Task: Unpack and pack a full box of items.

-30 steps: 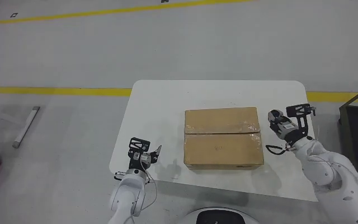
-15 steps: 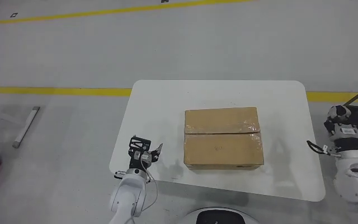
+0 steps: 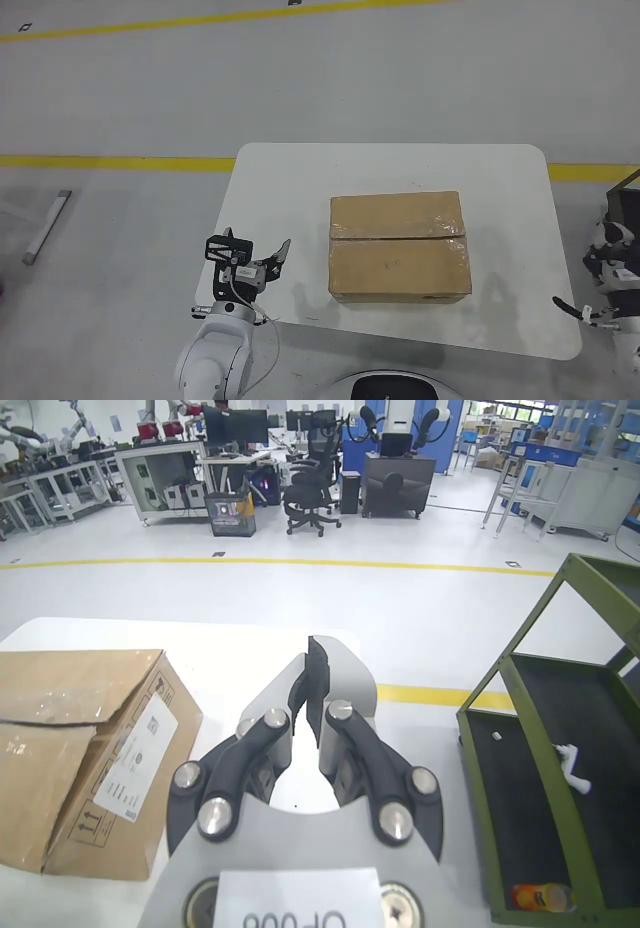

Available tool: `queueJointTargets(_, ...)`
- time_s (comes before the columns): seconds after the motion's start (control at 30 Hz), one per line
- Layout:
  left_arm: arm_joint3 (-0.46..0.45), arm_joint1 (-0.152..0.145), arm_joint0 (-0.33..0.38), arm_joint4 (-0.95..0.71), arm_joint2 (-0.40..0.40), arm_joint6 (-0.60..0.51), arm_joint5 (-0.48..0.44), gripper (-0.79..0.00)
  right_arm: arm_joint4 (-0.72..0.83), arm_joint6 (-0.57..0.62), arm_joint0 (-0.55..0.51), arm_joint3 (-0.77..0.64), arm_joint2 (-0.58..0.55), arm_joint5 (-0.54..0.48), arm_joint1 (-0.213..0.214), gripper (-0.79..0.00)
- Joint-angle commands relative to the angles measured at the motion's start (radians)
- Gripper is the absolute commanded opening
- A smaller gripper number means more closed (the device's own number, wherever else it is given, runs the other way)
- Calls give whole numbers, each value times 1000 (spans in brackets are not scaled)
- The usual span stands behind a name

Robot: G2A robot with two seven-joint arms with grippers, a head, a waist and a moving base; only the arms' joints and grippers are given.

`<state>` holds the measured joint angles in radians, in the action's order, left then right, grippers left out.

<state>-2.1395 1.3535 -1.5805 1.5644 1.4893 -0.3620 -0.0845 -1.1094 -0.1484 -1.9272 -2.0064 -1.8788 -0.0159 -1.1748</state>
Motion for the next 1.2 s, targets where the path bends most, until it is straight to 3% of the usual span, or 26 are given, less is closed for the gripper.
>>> queueJointTargets(0.0,-4,0,1,1,-2,-2,9,0,-53,-15,-2,7,-3,-22,1,-785)
queueJointTargets(0.2,-4,0,1,1,-2,-2,9,0,-87,-14,18,39,21,-75,0,-785)
queueJointTargets(0.23,-4,0,1,1,-2,-2,9,0,-87,-14,18,39,21,-75,0,0)
queueJointTargets(0.27,-4,0,1,1,-2,-2,9,-1,-84,-18,16,36,19,-68,0,-785)
queueJointTargets(0.37,-4,0,1,1,-2,-2,9,0,-88,-13,18,40,22,-76,0,-744)
queueJointTargets(0.6,-4,0,1,1,-2,-2,9,0,-87,-14,18,39,21,-75,0,-294)
queueJointTargets(0.8,-4,0,1,1,-2,-2,9,-1,-87,-14,18,39,21,-75,0,-56)
queueJointTargets(0.93,-4,0,1,1,-2,-2,9,0,-87,-14,18,39,21,-75,0,-4)
queueJointTargets(1.17,-4,0,1,1,-2,-2,9,0,-87,-14,18,39,21,-75,0,0)
